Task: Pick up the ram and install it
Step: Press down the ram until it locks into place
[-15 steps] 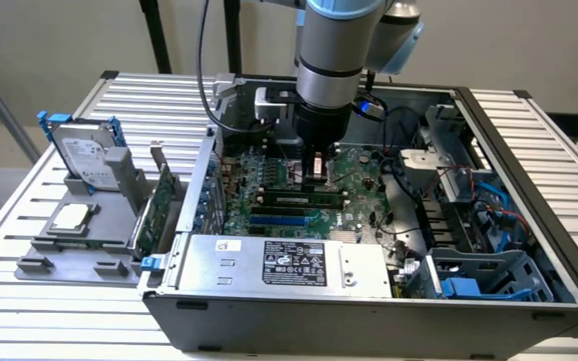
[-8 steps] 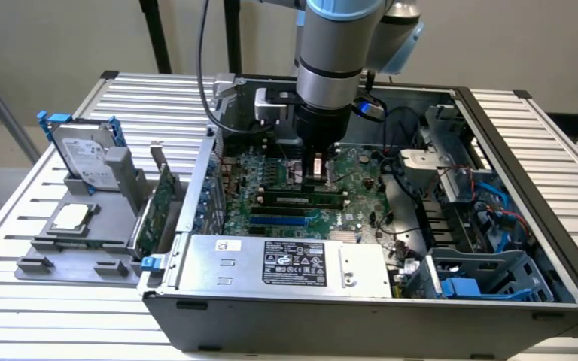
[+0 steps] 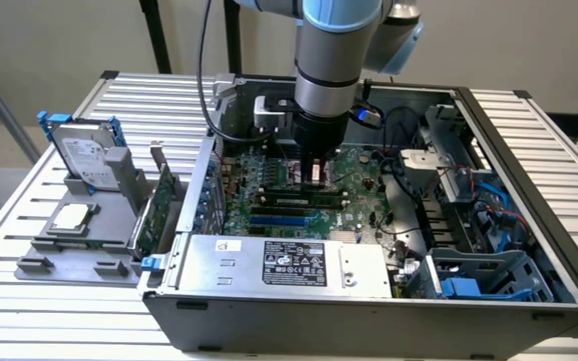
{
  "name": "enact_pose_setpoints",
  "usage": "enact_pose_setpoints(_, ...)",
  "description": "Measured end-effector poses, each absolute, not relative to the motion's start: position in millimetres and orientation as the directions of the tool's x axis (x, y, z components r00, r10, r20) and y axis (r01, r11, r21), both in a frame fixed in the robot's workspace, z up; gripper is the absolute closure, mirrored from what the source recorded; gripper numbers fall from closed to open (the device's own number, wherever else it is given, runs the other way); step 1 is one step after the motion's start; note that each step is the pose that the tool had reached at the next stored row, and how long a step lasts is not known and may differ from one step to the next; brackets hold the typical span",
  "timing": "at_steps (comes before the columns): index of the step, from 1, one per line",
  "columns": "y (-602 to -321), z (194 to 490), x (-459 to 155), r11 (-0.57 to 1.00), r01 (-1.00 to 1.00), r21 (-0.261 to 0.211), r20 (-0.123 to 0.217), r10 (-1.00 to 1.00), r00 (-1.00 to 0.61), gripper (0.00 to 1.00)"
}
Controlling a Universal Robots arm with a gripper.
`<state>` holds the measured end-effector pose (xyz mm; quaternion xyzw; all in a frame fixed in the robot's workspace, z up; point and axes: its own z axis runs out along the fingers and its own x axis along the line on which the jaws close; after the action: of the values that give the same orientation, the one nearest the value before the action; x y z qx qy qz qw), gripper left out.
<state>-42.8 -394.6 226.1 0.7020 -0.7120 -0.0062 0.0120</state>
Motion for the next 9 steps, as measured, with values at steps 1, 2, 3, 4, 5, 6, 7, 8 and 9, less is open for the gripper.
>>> enact_pose_setpoints(1,-394.6,224.8,-43.2,0.014,-1.000,0.025,0.009,-1.000,-0.014,0.89)
enact_pose_setpoints(2,-394.6,224.1,-43.4,0.014,-1.000,0.024,0.008,-1.000,-0.014,0.89)
enact_pose_setpoints(3,-394.5,224.0,-43.4,0.014,-1.000,0.024,0.007,-1.000,-0.014,0.89)
enact_pose_setpoints(4,-394.5,226.6,-43.5,0.014,-1.000,0.024,0.007,-1.000,-0.014,0.89)
enact_pose_setpoints(5,-394.3,230.2,-43.6,0.014,-1.000,0.024,0.006,-1.000,-0.014,0.89)
enact_pose_setpoints(6,-394.4,235.2,-43.6,0.015,-1.000,0.024,0.007,-1.000,-0.014,0.89)
enact_pose_setpoints(7,-394.5,239.5,-43.5,0.014,-1.000,0.024,0.007,-1.000,-0.014,0.89)
enact_pose_setpoints(8,-394.6,244.3,-43.4,0.014,-1.000,0.024,0.007,-1.000,-0.014,0.89)
enact_pose_setpoints(9,-394.8,248.9,-43.3,0.014,-1.000,0.024,0.007,-1.000,-0.014,0.89)
